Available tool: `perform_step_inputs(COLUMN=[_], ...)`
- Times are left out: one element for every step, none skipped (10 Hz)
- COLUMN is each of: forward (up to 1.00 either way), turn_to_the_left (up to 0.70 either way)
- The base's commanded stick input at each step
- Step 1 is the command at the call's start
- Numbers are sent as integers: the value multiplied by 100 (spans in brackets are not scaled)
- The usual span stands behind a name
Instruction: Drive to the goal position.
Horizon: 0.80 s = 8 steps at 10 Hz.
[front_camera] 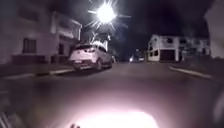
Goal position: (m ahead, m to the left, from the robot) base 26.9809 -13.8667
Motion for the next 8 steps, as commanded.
perform_step_inputs(forward=[100,100,100,100,100,100,100,100], turn_to_the_left=[0,-16,-27,-27,-27,-27,-27,-27])
